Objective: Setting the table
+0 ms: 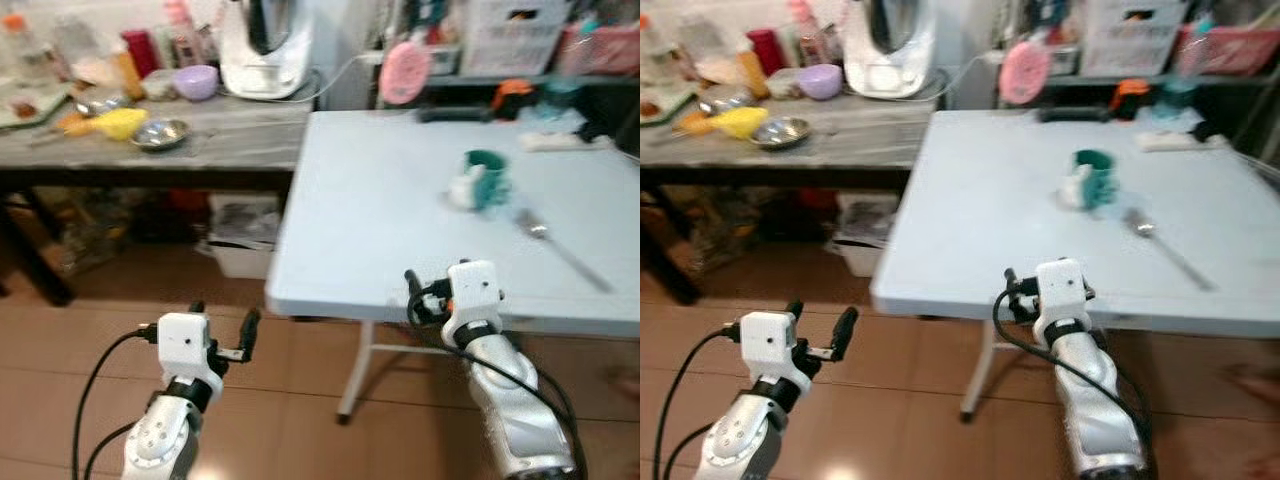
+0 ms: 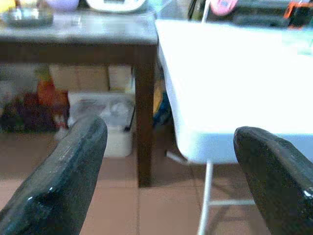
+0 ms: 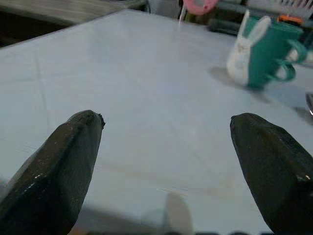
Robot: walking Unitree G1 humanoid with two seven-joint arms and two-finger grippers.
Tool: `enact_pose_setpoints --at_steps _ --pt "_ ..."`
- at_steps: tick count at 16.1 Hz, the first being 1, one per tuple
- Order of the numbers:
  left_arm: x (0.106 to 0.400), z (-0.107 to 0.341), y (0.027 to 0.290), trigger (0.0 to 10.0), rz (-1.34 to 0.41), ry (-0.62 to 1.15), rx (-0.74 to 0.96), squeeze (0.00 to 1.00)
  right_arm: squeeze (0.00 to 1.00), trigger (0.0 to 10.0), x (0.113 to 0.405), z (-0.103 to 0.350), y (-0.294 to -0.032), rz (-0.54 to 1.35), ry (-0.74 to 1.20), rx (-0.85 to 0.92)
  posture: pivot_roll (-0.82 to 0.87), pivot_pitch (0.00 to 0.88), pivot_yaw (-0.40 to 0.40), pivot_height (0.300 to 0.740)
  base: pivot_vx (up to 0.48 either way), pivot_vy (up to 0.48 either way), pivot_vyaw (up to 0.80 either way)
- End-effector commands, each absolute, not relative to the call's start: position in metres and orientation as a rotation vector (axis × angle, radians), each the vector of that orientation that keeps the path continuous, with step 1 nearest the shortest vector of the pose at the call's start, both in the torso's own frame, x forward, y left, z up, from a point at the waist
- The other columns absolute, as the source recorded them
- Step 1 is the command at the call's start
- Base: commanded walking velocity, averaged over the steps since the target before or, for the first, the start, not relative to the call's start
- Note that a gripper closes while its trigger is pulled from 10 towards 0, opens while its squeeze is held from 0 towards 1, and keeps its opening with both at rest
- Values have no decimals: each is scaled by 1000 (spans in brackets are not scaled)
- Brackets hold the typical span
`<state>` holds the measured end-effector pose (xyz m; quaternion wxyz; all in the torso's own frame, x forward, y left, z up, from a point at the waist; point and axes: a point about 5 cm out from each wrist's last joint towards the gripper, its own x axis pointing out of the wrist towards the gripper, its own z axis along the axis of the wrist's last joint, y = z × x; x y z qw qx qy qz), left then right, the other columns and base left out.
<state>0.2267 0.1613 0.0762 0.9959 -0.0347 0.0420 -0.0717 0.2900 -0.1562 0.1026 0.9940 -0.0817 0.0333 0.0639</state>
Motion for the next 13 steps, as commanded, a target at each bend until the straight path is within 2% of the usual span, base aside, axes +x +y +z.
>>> enact_pose_setpoints --at_steps 1,11,13 --pt "229 80 167 10000 -132 73 -56 0 0 10000 292 107 -152 143 47 -163 -140 17 74 740 0 -480 0" --pt "228 80 169 10000 -132 77 -48 0 0 10000 294 108 -150 140 35 -161 -135 18 77 740 0 -480 0" --pt "228 80 169 10000 -123 77 -63 0 0 10000 294 109 -150 139 33 -160 -135 19 78 740 0 -154 0"
